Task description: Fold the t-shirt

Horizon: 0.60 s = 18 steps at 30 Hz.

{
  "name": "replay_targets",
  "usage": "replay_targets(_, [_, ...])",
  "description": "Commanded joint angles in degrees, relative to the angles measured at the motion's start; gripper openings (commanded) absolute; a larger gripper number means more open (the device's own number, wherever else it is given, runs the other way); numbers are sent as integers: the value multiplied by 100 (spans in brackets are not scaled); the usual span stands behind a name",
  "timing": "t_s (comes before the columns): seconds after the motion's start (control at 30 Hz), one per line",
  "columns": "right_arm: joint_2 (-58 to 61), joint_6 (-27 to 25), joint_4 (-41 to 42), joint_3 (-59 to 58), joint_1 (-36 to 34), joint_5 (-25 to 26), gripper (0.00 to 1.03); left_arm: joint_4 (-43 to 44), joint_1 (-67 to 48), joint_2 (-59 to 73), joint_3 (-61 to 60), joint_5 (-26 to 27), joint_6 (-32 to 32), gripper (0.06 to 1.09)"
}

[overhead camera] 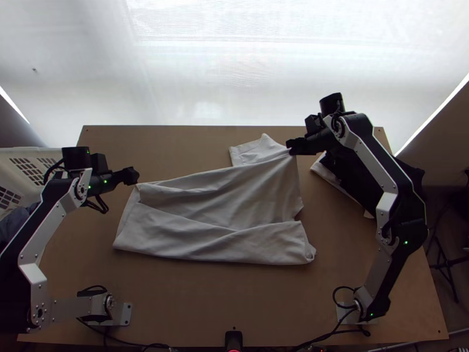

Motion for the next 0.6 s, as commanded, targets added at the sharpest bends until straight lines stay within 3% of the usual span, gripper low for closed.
replay_targets(0.0, [26, -40, 1, -90, 3, 11, 3, -419, 38, 270, 45, 351, -479, 104])
replay_targets(0.1, [44, -40, 1, -117, 12, 11, 3, -674, -42, 296, 291, 633, -874, 104])
replay_targets(0.23, [53, -48, 1, -125, 30, 11, 3, -94, 2, 15, 36, 606, -523, 104])
replay_targets(0.37, [53, -75, -8, -161, 21, 20, 3, -1641, 442, 577, 924, 606, -198, 104])
replay_targets(0.57, [35, -110, -8, -257, 12, 11, 3, -2028, 934, 1026, 1399, 800, -1490, 104])
